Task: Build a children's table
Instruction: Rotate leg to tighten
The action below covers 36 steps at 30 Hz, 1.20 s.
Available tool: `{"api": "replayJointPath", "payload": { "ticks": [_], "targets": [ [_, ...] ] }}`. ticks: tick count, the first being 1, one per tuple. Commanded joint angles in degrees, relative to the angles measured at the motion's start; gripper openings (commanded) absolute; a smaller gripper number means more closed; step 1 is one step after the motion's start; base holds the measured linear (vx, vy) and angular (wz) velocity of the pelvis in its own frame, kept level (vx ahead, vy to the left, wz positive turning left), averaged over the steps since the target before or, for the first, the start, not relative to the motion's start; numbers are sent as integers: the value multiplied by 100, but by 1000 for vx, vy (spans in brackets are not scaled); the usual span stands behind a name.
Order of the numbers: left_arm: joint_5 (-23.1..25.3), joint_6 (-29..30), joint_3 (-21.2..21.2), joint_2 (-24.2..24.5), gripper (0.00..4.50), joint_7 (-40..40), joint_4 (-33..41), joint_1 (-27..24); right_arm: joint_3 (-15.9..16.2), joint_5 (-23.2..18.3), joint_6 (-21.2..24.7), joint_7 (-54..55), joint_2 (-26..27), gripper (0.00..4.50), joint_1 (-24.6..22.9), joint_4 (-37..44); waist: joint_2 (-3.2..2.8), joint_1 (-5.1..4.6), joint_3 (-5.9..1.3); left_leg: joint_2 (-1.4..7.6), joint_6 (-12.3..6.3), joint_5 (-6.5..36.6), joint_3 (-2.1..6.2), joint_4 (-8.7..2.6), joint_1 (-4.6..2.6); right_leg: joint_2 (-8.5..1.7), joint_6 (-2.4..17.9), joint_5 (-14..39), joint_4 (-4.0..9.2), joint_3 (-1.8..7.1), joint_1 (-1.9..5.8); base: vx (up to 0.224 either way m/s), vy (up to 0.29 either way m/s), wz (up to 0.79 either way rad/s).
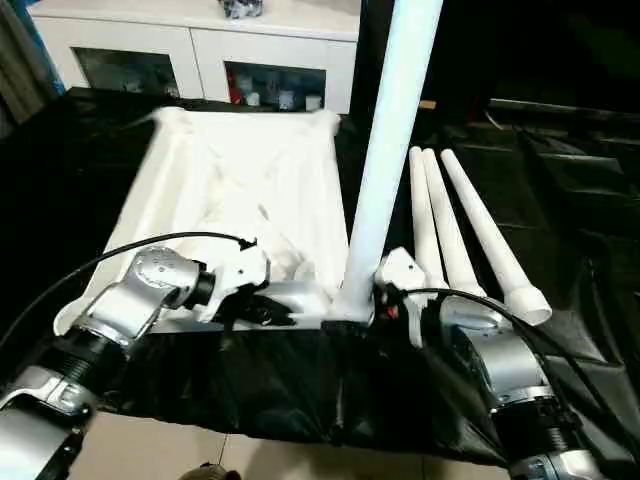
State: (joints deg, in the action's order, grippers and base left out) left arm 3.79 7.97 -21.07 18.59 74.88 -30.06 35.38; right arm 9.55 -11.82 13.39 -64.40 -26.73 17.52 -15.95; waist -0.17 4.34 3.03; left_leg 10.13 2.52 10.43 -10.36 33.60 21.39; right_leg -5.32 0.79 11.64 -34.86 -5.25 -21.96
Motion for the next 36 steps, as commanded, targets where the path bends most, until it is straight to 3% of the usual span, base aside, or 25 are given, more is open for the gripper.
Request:
{"api": "replayJointPath", "payload": {
  "ticks": [1,5,9,12,14,17,19,22,25,28,29,33,34,36],
  "targets": [
    [-99,-79,-191,-104,0,167,0,65,217,0,31,-174,40,351,29,58,59,-15,-311,375,-324,1279,110,-418,-87,-430,1281,1271,473,356,222,0,0,0],
    [-138,-103,-170,-84,0,272,-32,78,236,-83,174,-249,39,328,5,156,54,-5,-345,372,-431,958,109,-392,-70,-416,1402,743,406,344,248,0,0,0],
    [-131,-184,-125,-77,0,235,-215,129,292,-149,296,-94,102,295,-112,257,51,15,-362,364,-512,832,91,-369,-71,-413,1455,559,390,340,252,0,0,0],
    [-159,4,-5,-221,0,-38,-270,143,112,-56,280,552,482,280,-140,31,32,24,-338,372,-377,1090,100,-398,-79,-428,1395,943,433,341,242,0,0,0],
    [-170,105,31,-289,0,-147,-248,141,24,5,265,848,646,273,-134,-69,37,4,-309,362,-198,1421,112,-430,-104,-436,1293,1488,493,339,214,0,0,0],
    [-119,577,180,-657,0,-867,-258,199,-269,186,276,2012,1269,272,62,-562,27,-115,-288,344,98,1848,169,-464,-113,-453,1037,2333,563,321,199,0,0,0],
    [-52,735,202,-821,0,-1187,-257,204,-334,233,280,2426,1497,272,166,-758,59,-173,-280,341,109,1944,179,-467,-104,-450,936,2533,594,316,187,0,0,0],
    [1,1003,246,-1168,0,-1745,-161,156,-411,284,318,3268,2060,271,401,-1069,71,-250,-268,328,89,1968,175,-463,-98,-436,927,2555,617,322,154,0,0,0],
    [20,1050,222,-1301,0,-1920,-70,84,-418,378,319,3740,2341,271,540,-1221,62,-274,-269,316,81,2036,196,-467,-92,-441,774,2824,649,309,149,0,0,0],
    [20,1103,223,-1390,0,-2038,32,4,-420,446,38,3885,2543,271,675,-1387,45,-289,-282,319,82,2029,192,-474,-88,-433,778,2611,645,320,142,0,0,0],
    [46,1085,212,-1376,0,-2022,30,-7,-478,435,-15,3868,2568,327,721,-1395,44,-290,-286,319,60,2004,187,-477,-83,-422,812,2479,634,324,149,0,0,0],
    [76,997,221,-1269,0,-1971,2,2,-534,442,-56,3696,2463,361,751,-1342,26,-269,-303,335,-3,1856,154,-471,-107,-405,1007,1902,587,352,142,0,0,0],
    [84,896,217,-1216,0,-1933,-11,8,-483,480,-113,3575,2372,385,740,-1308,16,-256,-310,332,-23,1766,149,-471,-92,-403,1067,1713,563,353,162,0,0,0],
    [72,696,207,-1108,0,-1829,3,-4,-434,476,-182,3272,2180,390,678,-1174,34,-237,-324,331,-76,1599,143,-464,-72,-405,1109,1463,535,350,191,0,0,0]
  ]
}}
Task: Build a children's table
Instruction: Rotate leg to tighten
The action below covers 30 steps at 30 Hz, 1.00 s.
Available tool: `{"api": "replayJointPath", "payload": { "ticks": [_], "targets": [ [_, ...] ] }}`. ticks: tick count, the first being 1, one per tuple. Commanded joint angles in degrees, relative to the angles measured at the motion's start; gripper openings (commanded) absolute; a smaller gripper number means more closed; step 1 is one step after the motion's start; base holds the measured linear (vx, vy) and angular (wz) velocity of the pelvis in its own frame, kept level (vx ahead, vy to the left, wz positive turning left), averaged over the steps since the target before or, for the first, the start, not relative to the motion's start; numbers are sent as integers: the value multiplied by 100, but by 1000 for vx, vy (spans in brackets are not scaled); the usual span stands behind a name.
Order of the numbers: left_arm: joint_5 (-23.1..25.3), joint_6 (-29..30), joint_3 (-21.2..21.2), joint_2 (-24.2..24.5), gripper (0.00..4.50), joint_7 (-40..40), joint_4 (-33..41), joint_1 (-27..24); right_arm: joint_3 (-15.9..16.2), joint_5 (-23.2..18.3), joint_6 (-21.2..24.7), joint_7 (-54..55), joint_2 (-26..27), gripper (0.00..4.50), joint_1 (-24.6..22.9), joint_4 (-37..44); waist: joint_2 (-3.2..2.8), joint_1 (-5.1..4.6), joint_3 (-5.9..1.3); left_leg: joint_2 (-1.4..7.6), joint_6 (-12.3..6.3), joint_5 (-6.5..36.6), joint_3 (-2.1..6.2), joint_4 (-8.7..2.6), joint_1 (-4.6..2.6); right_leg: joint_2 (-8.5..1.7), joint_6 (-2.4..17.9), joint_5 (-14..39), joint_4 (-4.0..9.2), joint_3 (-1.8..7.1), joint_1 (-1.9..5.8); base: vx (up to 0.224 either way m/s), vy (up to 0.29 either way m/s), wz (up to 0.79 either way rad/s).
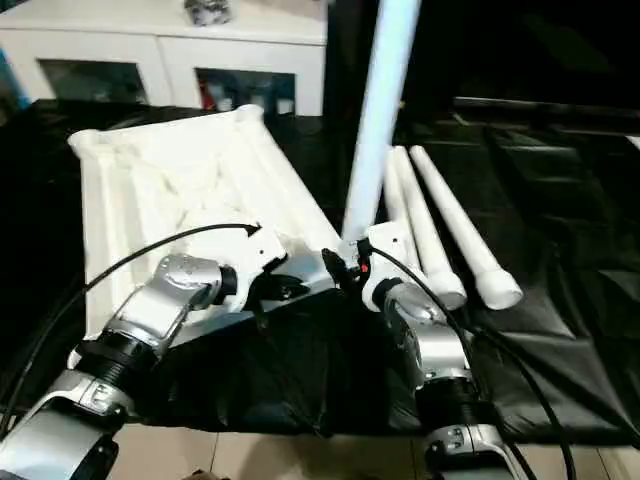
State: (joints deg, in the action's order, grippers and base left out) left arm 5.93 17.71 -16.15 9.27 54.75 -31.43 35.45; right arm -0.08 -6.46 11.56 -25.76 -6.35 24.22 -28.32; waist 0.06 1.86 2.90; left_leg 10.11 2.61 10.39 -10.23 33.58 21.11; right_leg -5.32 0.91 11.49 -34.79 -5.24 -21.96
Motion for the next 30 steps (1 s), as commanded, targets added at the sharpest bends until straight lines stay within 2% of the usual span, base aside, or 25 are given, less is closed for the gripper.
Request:
{"api": "replayJointPath", "payload": {
  "ticks": [1,2,3,4,5,6,7,9,10,12,13,15,16,20,23,24,27,28,30],
  "targets": [
    [-153,-484,-316,-73,0,318,187,-37,562,-126,-18,-871,-26,390,-56,195,13,19,-323,334,-151,1506,120,-443,-41,-405,1142,1279,503,353,210,0,0,0],
    [-162,-568,-327,-36,0,380,207,-48,573,-152,-18,-977,-91,390,-81,244,6,44,-323,333,-196,1456,125,-437,-43,-410,1153,1210,507,349,217,0,0,0],
    [-226,-596,-321,27,0,537,262,-72,616,-207,-25,-1248,-244,390,-143,357,25,44,-332,337,-278,1325,105,-421,-37,-405,1217,965,477,359,225,0,0,0],
    [-288,-648,-334,172,0,840,310,-89,741,-284,5,-1862,-583,390,-275,580,10,53,-341,347,-349,1151,109,-414,-17,-404,1289,709,430,353,249,0,0,0],
    [-288,-648,-334,172,0,840,310,-89,741,-284,5,-1862,-583,390,-275,580,18,79,-370,347,-448,977,99,-384,-37,-391,1355,402,395,348,263,0,0,0],
    [-291,-687,-350,229,0,947,308,-89,794,-303,23,-2076,-704,390,-322,661,17,78,-366,342,-507,894,93,-378,-29,-388,1406,252,377,350,259,0,0,0],
    [-284,-720,-374,301,0,1074,290,-85,860,-321,51,-2312,-841,390,-373,754,13,101,-359,346,-582,804,94,-377,-23,-392,1458,146,369,343,264,0,0,0],
    [-282,-853,-418,449,0,1343,245,-82,970,-348,92,-2715,-1103,390,-469,912,16,135,-352,353,-610,830,96,-378,-33,-399,1481,230,377,338,267,0,0,0],
    [-291,-862,-440,530,0,1508,231,-83,1026,-349,93,-2955,-1246,390,-518,965,-36,147,-342,358,-565,918,98,-387,-39,-404,1481,369,380,341,262,0,0,0],
    [-366,-939,-459,640,0,1789,229,-82,1110,-354,114,-3336,-1475,390,-576,1038,-9,153,-325,362,-470,1166,95,-402,-50,-396,1444,679,427,339,265,0,0,0],
    [-461,-922,-460,712,0,2012,253,-67,1148,-412,188,-3633,-1640,390,-601,1117,-30,162,-308,375,-407,1302,93,-416,-69,-408,1430,861,444,350,234,0,0,0],
    [-498,-922,-460,753,0,2128,253,-48,1166,-430,197,-3765,-1721,390,-599,1141,-25,172,-302,381,-338,1416,96,-427,-73,-398,1422,993,447,348,240,0,0,0],
    [-508,-930,-457,776,0,2185,241,-36,1176,-437,199,-3832,-1765,373,-596,1154,-26,170,-303,385,-305,1462,99,-431,-78,-401,1432,1020,447,351,230,0,0,0],
    [-486,-1049,-511,904,0,2408,137,12,1253,-491,293,-4072,-1929,356,-581,1242,-11,174,-309,379,-310,1357,103,-426,-69,-402,1428,931,437,351,239,0,0,0],
    [-501,-1068,-517,940,0,2509,127,2,1280,-494,332,-4097,-1927,315,-601,1279,-2,181,-332,377,-357,1179,100,-410,-52,-410,1475,723,402,345,255,0,0,0],
    [-504,-1089,-515,958,0,2557,117,-8,1307,-501,371,-4100,-1902,314,-619,1295,15,179,-333,374,-367,1160,97,-408,-51,-407,1480,720,403,343,256,0,0,0],
    [-522,-1050,-486,950,0,2573,94,-10,1321,-458,424,-4013,-1809,293,-660,1246,3,188,-331,376,-358,1153,96,-407,-51,-409,1475,760,405,344,252,0,0,0],
    [-525,-1023,-472,936,0,2539,86,-8,1310,-430,462,-3913,-1765,283,-658,1195,-46,195,-327,375,-332,1191,106,-412,-50,-416,1478,795,403,342,250,0,0,0],
    [-499,-963,-455,913,0,2433,77,0,1280,-373,520,-3711,-1694,281,-645,1116,-24,178,-318,372,-276,1309,100,-424,-58,-406,1459,914,425,342,243,0,0,0]
  ]
}}
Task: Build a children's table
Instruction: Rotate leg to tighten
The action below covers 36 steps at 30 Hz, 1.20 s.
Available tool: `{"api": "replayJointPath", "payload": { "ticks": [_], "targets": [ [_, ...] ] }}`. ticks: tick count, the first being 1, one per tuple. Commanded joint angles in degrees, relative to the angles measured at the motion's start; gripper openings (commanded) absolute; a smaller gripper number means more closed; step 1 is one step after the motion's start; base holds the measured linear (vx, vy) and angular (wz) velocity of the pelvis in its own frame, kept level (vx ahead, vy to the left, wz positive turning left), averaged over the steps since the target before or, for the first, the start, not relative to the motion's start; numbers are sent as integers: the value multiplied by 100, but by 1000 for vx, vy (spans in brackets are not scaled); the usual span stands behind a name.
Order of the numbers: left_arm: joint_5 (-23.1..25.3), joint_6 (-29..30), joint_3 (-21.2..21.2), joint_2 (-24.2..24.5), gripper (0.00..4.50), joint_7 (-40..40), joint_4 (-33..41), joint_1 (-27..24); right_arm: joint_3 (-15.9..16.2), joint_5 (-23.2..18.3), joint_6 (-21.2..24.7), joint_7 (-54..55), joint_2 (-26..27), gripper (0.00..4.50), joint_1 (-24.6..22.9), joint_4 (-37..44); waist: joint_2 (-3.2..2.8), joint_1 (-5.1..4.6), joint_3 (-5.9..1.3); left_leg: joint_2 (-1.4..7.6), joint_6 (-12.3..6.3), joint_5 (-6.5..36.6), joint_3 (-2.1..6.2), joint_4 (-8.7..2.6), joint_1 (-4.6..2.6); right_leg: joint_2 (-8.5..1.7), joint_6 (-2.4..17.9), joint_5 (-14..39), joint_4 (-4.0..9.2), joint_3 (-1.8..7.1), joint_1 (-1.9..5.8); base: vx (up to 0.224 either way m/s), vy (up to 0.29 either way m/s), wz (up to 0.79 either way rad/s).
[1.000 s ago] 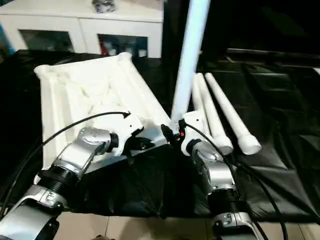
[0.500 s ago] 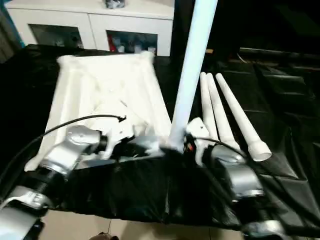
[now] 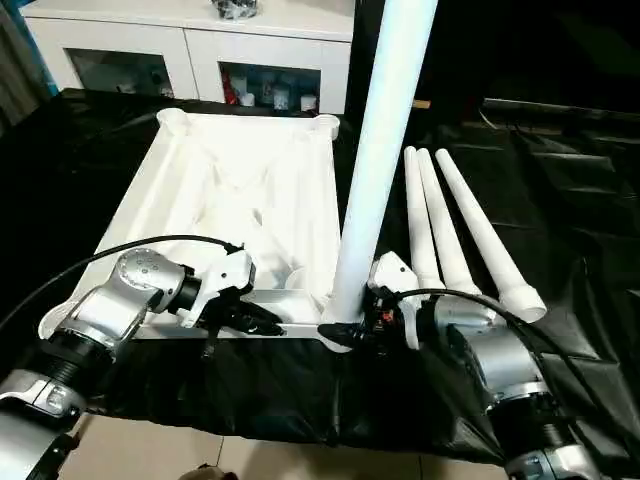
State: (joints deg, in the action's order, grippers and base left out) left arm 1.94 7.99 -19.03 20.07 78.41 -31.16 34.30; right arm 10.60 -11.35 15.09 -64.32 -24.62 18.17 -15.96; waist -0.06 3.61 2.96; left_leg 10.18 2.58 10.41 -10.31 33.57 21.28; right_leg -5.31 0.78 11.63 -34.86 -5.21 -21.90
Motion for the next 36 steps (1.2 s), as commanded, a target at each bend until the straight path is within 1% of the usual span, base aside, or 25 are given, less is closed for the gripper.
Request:
{"api": "replayJointPath", "payload": {
  "ticks": [1,2,3,4,5,7,10,11,13,15,16,17,18,19,20,22,24,25,26,29,30,31,32,34,36],
  "targets": [
    [-47,85,-158,-188,0,-75,16,137,177,204,185,400,211,279,-15,-219,-29,-1,-318,365,-215,1425,118,-434,-81,-416,1446,1070,445,341,235,0,0,0],
    [33,219,-126,-238,0,-334,-58,185,70,298,205,864,383,276,30,-376,-40,-8,-304,364,-169,1517,121,-444,-87,-412,1423,1193,459,341,224,0,0,0],
    [88,304,-76,-311,0,-594,-141,231,-55,352,244,1305,556,276,78,-504,-24,-31,-280,354,-65,1748,124,-457,-107,-419,1351,1560,501,347,198,0,0,0],
    [115,381,-38,-376,0,-780,-199,264,-167,347,312,1624,697,276,118,-586,-17,-60,-271,332,64,1964,146,-460,-122,-434,1228,2055,541,333,188,0,0,0],
    [142,522,2,-487,0,-1020,-256,303,-339,272,449,2035,922,276,179,-693,19,-91,-274,328,137,1992,175,-469,-110,-439,1071,2379,564,321,201,0,0,0],
    [169,762,76,-709,0,-1429,-312,353,-492,264,477,2628,1270,275,256,-870,-8,-134,-262,332,191,2145,198,-471,-123,-454,947,2675,603,318,162,-51,4,-6],
    [174,943,156,-1012,0,-1862,-337,378,-537,311,393,3132,1644,275,324,-1014,28,-200,-259,322,207,2237,206,-473,-106,-443,863,2819,633,305,147,0,0,0],
    [180,979,181,-1152,0,-2038,-344,383,-570,304,389,3326,1821,275,368,-1071,35,-204,-266,315,157,2223,199,-465,-109,-442,794,2857,661,311,134,0,0,0],
    [182,1039,210,-1385,0,-2304,-331,373,-608,317,341,3687,2129,275,461,-1200,37,-197,-259,311,111,2202,191,-465,-119,-440,780,2849,674,318,112,0,0,0],
    [183,1092,182,-1563,0,-2470,-277,345,-585,402,223,3993,2366,275,553,-1315,16,-206,-257,318,140,2194,197,-476,-113,-437,792,2795,664,315,102,0,0,0],
    [165,1119,170,-1638,0,-2510,-260,329,-528,457,99,4038,2455,275,593,-1354,-18,-198,-262,311,157,2216,199,-480,-114,-438,778,2770,667,311,107,0,0,0],
    [162,1146,171,-1689,0,-2545,-271,333,-506,512,21,4086,2524,275,630,-1395,-9,-207,-269,317,153,2226,200,-489,-108,-429,794,2635,661,314,115,0,0,0],
    [194,1136,142,-1700,0,-2562,-282,332,-472,551,-99,4060,2557,310,652,-1420,-30,-200,-273,316,147,2225,205,-494,-103,-428,804,2559,655,312,123,0,0,0],
    [219,1124,121,-1706,0,-2578,-300,338,-454,576,-178,4042,2575,331,670,-1444,-26,-198,-283,319,127,2183,196,-501,-95,-422,836,2350,648,317,133,0,0,0],
    [229,1143,122,-1667,0,-2583,-273,334,-505,536,-192,4011,2584,344,682,-1436,-57,-191,-282,323,123,2159,201,-509,-93,-416,869,2222,630,320,140,0,0,0],
    [210,1098,158,-1488,0,-2481,-229,340,-519,513,-283,3796,2431,351,710,-1343,-75,-195,-298,324,72,2034,180,-511,-79,-399,1025,1741,583,331,164,0,0,0],
    [212,1048,158,-1442,0,-2444,-237,344,-502,539,-324,3753,2369,365,714,-1324,-64,-195,-303,318,37,1983,166,-502,-73,-396,1065,1640,580,331,174,0,0,0],
    [177,968,179,-1337,0,-2288,-221,320,-500,521,-410,3509,2189,389,672,-1212,-56,-189,-309,313,-19,1883,156,-493,-64,-404,1112,1544,571,332,194,0,0,0],
    [178,958,182,-1325,0,-2268,-228,323,-508,507,-419,3454,2159,389,668,-1200,-56,-189,-309,313,-19,1883,156,-493,-64,-404,1112,1544,571,332,194,0,0,0],
    [176,691,167,-1157,0,-1977,-214,295,-483,393,-477,2846,1818,389,572,-1022,-41,-147,-337,319,-209,1504,132,-457,-56,-405,1203,1158,537,336,227,0,0,0],
    [154,549,153,-1049,0,-1803,-167,280,-408,351,-466,2450,1577,389,484,-900,-17,-141,-338,320,-260,1448,124,-450,-55,-402,1222,1078,535,337,231,0,0,0],
    [48,497,165,-904,0,-1494,-44,260,-310,274,-411,1873,1210,389,345,-707,-7,-129,-343,326,-341,1321,105,-433,-63,-400,1293,884,510,344,226,0,0,0],
    [-6,472,170,-844,0,-1352,8,252,-273,239,-372,1663,1078,389,297,-632,-11,-105,-345,330,-371,1233,117,-432,-55,-404,1313,784,490,336,258,0,0,0],
    [-74,443,162,-774,0,-1148,74,243,-223,210,-363,1409,924,389,249,-538,-20,-84,-376,343,-573,834,100,-393,-55,-394,1488,207,405,334,257,0,0,0],
    [-128,434,133,-692,0,-920,118,231,-179,167,-356,1112,762,389,196,-424,-24,-55,-397,350,-657,636,97,-373,-64,-397,1604,-80,367,326,262,0,0,0]
  ]
}}
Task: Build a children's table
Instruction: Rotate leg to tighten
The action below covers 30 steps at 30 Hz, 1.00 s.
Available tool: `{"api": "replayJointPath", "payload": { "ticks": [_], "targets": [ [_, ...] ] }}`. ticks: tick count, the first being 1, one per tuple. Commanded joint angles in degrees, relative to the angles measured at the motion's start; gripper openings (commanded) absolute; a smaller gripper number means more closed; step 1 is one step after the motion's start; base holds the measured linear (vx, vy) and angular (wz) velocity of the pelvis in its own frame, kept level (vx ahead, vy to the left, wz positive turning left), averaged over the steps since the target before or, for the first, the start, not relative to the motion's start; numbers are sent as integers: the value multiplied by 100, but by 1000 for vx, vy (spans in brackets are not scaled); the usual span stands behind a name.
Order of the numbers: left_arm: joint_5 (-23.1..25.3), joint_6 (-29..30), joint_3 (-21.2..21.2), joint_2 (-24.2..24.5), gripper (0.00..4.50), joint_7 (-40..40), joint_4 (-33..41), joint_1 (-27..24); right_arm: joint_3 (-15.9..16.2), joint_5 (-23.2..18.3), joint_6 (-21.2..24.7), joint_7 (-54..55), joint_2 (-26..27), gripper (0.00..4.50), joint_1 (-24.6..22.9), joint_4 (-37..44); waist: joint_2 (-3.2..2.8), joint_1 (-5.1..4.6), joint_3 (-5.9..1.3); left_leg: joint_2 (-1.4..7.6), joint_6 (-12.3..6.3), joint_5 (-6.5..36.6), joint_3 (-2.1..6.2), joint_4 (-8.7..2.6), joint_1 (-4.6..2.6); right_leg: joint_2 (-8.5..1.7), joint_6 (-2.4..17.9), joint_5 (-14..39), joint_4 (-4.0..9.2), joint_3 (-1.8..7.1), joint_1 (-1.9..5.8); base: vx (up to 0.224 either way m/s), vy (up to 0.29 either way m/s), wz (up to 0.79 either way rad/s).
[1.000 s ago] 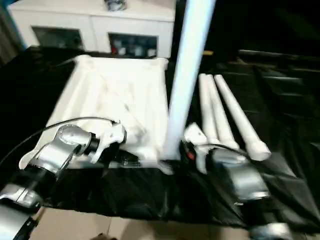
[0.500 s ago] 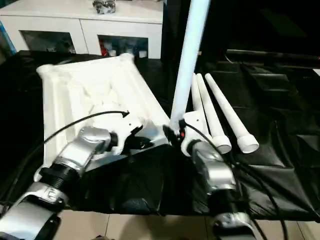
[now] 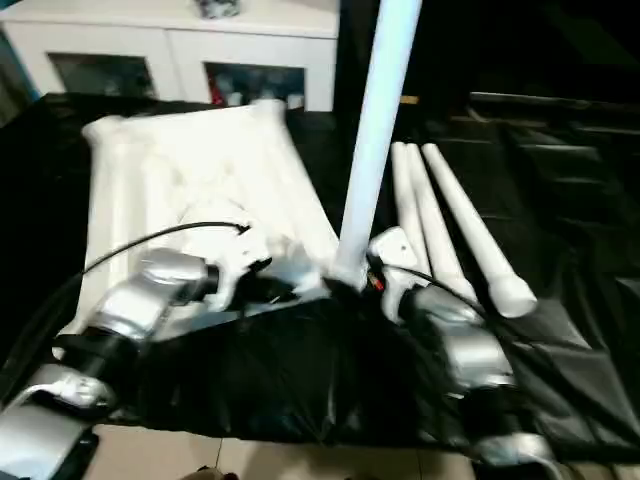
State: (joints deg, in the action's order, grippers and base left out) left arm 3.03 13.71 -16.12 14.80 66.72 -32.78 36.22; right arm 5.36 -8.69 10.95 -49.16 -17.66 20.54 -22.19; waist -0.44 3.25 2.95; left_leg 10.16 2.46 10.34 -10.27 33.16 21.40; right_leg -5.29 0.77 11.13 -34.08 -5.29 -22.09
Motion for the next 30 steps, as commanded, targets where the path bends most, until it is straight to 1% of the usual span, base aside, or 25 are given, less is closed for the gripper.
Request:
{"api": "replayJointPath", "payload": {
  "ticks": [1,2,3,4,5,6,7,8,10,12,14,15,16,19,20,21,22,23,24,25,26,27,28,29,30],
  "targets": [
    [-255,-191,-192,-103,0,410,284,28,377,-139,85,-628,-53,389,-80,290,1,14,-393,357,-689,577,86,-326,-86,-387,1647,-137,280,330,281,0,0,0],
    [-237,-263,-248,-20,0,571,257,18,428,-190,139,-921,-225,389,-129,405,-22,34,-388,360,-704,609,80,-322,-90,-374,1680,-185,275,324,275,0,0,0],
    [-218,-325,-283,34,0,680,227,13,457,-219,174,-1138,-340,389,-160,476,-15,48,-384,363,-712,646,79,-321,-84,-375,1684,-167,274,320,285,0,0,0],
    [-207,-384,-316,79,0,790,197,9,476,-253,231,-1316,-439,389,-174,532,-25,67,-379,373,-687,736,79,-328,-84,-378,1668,-71,277,318,289,0,0,0],
    [-206,-418,-339,113,0,881,179,9,493,-279,275,-1445,-510,364,-178,573,-38,81,-370,379,-636,885,76,-337,-89,-394,1655,116,298,320,279,0,0,0],
    [-232,-454,-362,159,0,1007,168,17,538,-319,320,-1610,-608,357,-170,628,-31,86,-361,381,-596,978,75,-343,-91,-395,1639,243,314,321,278,0,0,0],
    [-246,-469,-379,175,0,1057,157,29,572,-329,334,-1686,-659,357,-157,637,-46,101,-360,383,-514,1081,81,-348,-93,-403,1605,435,327,322,280,0,0,0],
    [-247,-471,-381,177,0,1062,156,30,576,-329,334,-1694,-664,357,-156,637,-37,104,-354,387,-469,1124,81,-357,-97,-405,1591,526,339,324,276,0,0,0],
    [-250,-496,-408,209,0,1154,141,44,664,-302,327,-1840,-758,328,-136,626,-29,126,-340,384,-329,1297,79,-370,-112,-410,1535,853,367,331,261,0,0,0],
    [-232,-522,-406,236,0,1204,112,67,722,-245,298,-1910,-784,318,-129,581,-29,135,-340,379,-273,1330,81,-372,-109,-417,1478,985,379,337,261,0,0,0],
    [-240,-519,-401,240,0,1220,103,75,728,-245,306,-1908,-768,292,-128,580,-21,144,-348,375,-263,1262,80,-365,-106,-416,1468,933,370,340,261,0,0,0],
    [-249,-512,-399,243,0,1236,99,77,731,-259,327,-1909,-758,292,-131,589,-21,148,-351,376,-266,1208,84,-366,-100,-412,1466,870,360,337,264,0,0,0],
    [-257,-529,-405,253,0,1262,71,87,747,-274,373,-1921,-743,285,-166,652,3,145,-358,375,-284,1146,84,-362,-96,-410,1472,793,351,334,269,0,0,0],
    [-240,-550,-387,243,0,1221,-22,117,737,-314,450,-1826,-657,278,-229,704,-12,153,-369,376,-350,1006,86,-351,-89,-402,1496,597,323,327,272,0,0,0],
    [-232,-536,-378,231,0,1183,-39,121,717,-318,459,-1765,-622,276,-236,686,-33,158,-375,373,-361,997,85,-344,-91,-405,1516,551,314,327,266,0,0,0],
    [-210,-384,-327,150,0,975,-73,134,599,-288,489,-1366,-434,276,-224,529,-20,150,-367,370,-356,1000,84,-349,-83,-403,1527,531,318,327,269,0,0,0],
    [-208,-281,-266,51,0,757,-101,155,473,-244,498,-963,-255,275,-175,377,-20,146,-360,362,-320,1053,86,-355,-88,-412,1519,638,329,327,262,0,0,0],
    [-208,-279,-265,50,0,753,-102,155,471,-243,498,-956,-252,275,-174,375,-25,137,-340,360,-231,1238,87,-370,-109,-421,1482,944,368,329,239,0,0,0],
    [-174,-107,-219,-91,0,463,-134,187,325,-154,484,-398,-12,275,-87,156,-32,123,-335,357,-170,1338,92,-380,-114,-425,1450,1114,381,331,241,0,0,0],
    [-174,-107,-219,-91,0,463,-134,187,325,-154,484,-398,-12,275,-87,156,-22,97,-310,349,-52,1549,110,-404,-111,-433,1354,1512,423,326,244,0,0,0],
    [-128,9,-186,-225,0,189,-176,217,208,-65,470,102,199,275,-5,-45,-40,83,-312,343,-9,1628,121,-407,-118,-433,1295,1671,437,320,252,0,0,0],
    [-78,162,-161,-413,0,-135,-215,244,101,25,462,648,448,274,81,-261,-35,32,-300,341,72,1740,130,-420,-115,-431,1218,1867,462,321,235,0,0,0],
    [-32,265,-154,-562,0,-382,-241,258,34,98,449,1069,644,274,149,-431,-61,-33,-300,345,176,1840,139,-426,-126,-426,1188,1952,467,322,209,0,0,0],
    [13,331,-146,-702,0,-623,-277,273,-29,132,474,1420,834,274,201,-559,-40,-74,-294,328,214,1950,154,-427,-132,-428,1123,2135,499,310,207,0,0,0],
    [44,378,-139,-818,0,-812,-304,284,-71,162,477,1699,990,274,242,-655,-36,-89,-297,321,218,1970,154,-423,-134,-423,1101,2183,503,310,204,0,0,0]
  ]
}}
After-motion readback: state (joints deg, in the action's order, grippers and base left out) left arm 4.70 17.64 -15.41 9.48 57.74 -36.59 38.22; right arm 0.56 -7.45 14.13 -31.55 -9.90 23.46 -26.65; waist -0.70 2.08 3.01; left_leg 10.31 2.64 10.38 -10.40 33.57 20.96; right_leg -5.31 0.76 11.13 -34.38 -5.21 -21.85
